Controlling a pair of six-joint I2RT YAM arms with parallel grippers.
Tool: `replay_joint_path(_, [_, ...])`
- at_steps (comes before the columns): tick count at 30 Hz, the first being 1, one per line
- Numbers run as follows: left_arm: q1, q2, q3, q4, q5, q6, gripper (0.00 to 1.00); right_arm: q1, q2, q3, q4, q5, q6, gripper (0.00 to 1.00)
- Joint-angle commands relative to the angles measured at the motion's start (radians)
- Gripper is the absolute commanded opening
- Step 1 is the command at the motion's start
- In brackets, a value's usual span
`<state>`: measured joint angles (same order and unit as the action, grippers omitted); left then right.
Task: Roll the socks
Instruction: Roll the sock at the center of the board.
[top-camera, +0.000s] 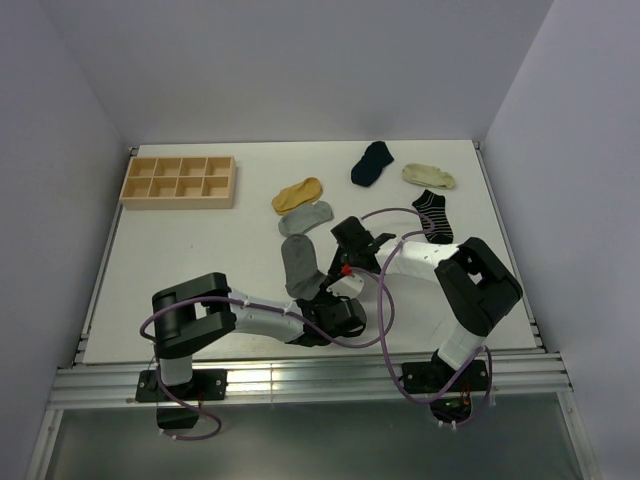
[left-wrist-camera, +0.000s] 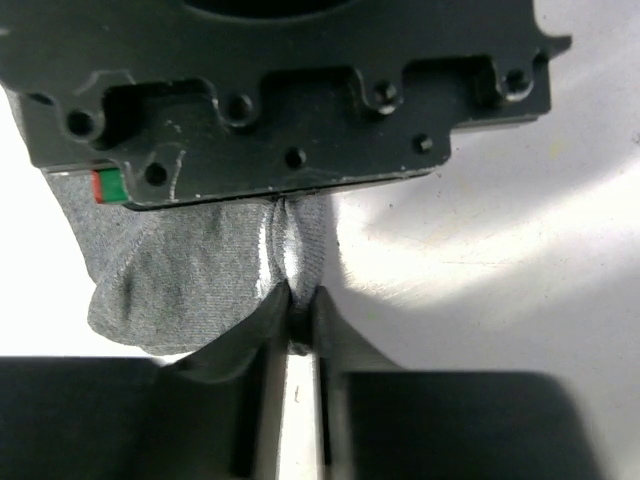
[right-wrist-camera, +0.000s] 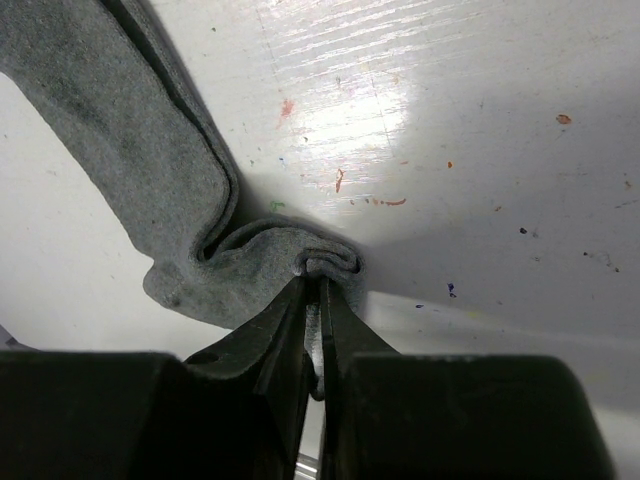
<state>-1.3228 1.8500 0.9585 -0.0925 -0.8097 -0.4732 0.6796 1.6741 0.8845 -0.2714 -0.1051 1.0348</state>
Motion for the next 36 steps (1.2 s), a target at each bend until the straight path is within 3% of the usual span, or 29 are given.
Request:
replay_joint_path(1, [0.002,0.037,-0.003,-0.056,0.079,-0.024,0.15,0.005,0.035,-0.027,-0.052,0.027,-0.025,0.18])
replay_joint_path(5, [0.011,0.003,-0.026,-0.039,0.132,-0.041,0.00,0.005,0.006,-0.030,-0.038,0.031,-0.038,0.18])
replay_joint_path(13, [0.105,-0.126,-0.092,0.033,0.412,-0.090,0.00,0.003,-0.106,-0.009,-0.046,0.088,-0.058,0.22])
replay_joint_path(25, [0.324,-0.247,-0.256,0.197,0.753,-0.294,0.00,-0.026,-0.238,-0.028,-0.095,0.183,-0.022,0.34])
replay_joint_path(33, [0.453,-0.281,-0.349,0.324,0.935,-0.467,0.00,-0.018,-0.235,-0.117,0.000,0.116,0.037,0.35])
replay_joint_path(36, [0.490,-0.282,-0.391,0.375,0.989,-0.531,0.00,-0.002,-0.217,-0.128,0.038,0.110,0.047,0.41])
